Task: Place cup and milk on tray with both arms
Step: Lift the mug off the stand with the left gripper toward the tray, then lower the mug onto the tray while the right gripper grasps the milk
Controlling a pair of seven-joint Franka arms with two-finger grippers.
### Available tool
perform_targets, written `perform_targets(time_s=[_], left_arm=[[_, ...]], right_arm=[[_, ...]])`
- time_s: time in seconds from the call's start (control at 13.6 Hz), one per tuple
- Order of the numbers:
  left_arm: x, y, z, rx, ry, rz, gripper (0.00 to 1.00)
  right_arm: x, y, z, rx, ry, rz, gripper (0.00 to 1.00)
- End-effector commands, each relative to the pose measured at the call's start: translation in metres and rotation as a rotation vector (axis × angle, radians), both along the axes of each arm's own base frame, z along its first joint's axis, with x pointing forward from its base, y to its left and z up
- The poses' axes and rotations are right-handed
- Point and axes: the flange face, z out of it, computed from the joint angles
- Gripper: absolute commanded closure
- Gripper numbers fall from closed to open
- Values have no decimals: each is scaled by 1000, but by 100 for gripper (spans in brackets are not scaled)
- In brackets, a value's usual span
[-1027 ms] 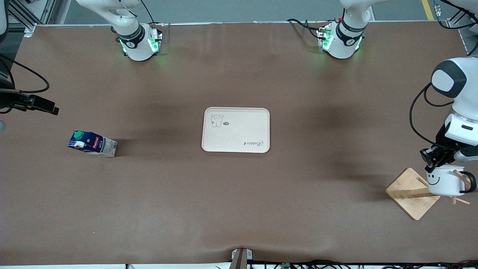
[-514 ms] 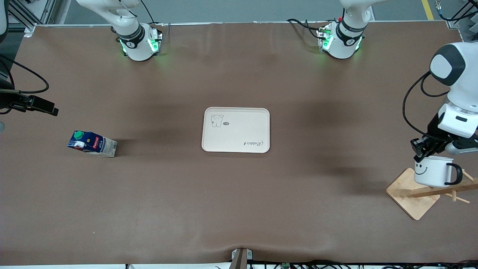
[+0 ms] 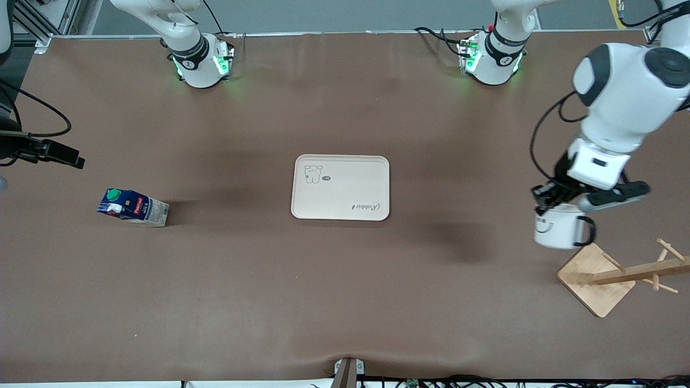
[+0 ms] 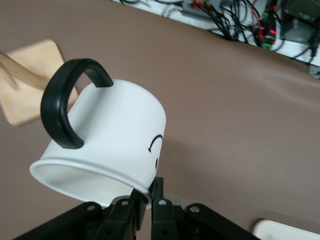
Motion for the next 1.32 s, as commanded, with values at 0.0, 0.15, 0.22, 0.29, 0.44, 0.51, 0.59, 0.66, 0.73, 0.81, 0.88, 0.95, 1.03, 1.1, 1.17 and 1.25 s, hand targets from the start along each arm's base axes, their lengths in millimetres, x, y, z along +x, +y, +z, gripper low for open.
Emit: perform_targets(time_s=[0.0,0.15,0.22,0.29,0.44,0.51,0.59,0.66,0.73,0.81,0.88,0.95,1.03,1.1,1.17,1.25], left_arm=[[-13,-51,4,-24,23,32,100],[-26,-96,-9,-61,84,79,100],[-31,-115,-13,-77,128,114,100],[-33,-129,-16,-90,167,143,100],[-45,-172,-33,-115,251,164,100],[-51,-198,-46,-137,294,184,100],[-55,-222,-58,-160,337,200,100],[-59,-247,-72,-178,381,184,100],[-60,-267,-89,-194,428,163,100],[-62,-280,-104,-205,469,168,100],[-61,-292,-116,-217,505,202,100],[-61,-306,-128,-232,541,236,100],[-60,-318,-140,-243,573,253,100],[-60,-329,-153,-252,605,263,100],[-60,-337,-163,-256,631,289,100],[-58,-336,-172,-256,645,297,100]], right_arm=[[19,-22,-36,-7,33,-43,0],[29,-46,-61,4,43,-72,0],[31,-46,-69,1,52,-69,0],[31,-44,-77,-4,62,-62,0],[26,-34,-97,-14,106,-45,0],[24,-38,-105,-11,120,-57,0],[22,-44,-115,2,125,-73,0],[24,-49,-126,4,105,-84,0],[24,-53,-133,14,90,-93,0],[23,-53,-138,16,96,-95,0],[23,-52,-140,17,97,-94,0],[25,-50,-142,16,85,-93,0],[26,-51,-152,13,67,-93,0],[23,-52,-168,12,51,-99,0],[19,-53,-182,11,45,-101,0],[16,-53,-190,12,42,-102,0]])
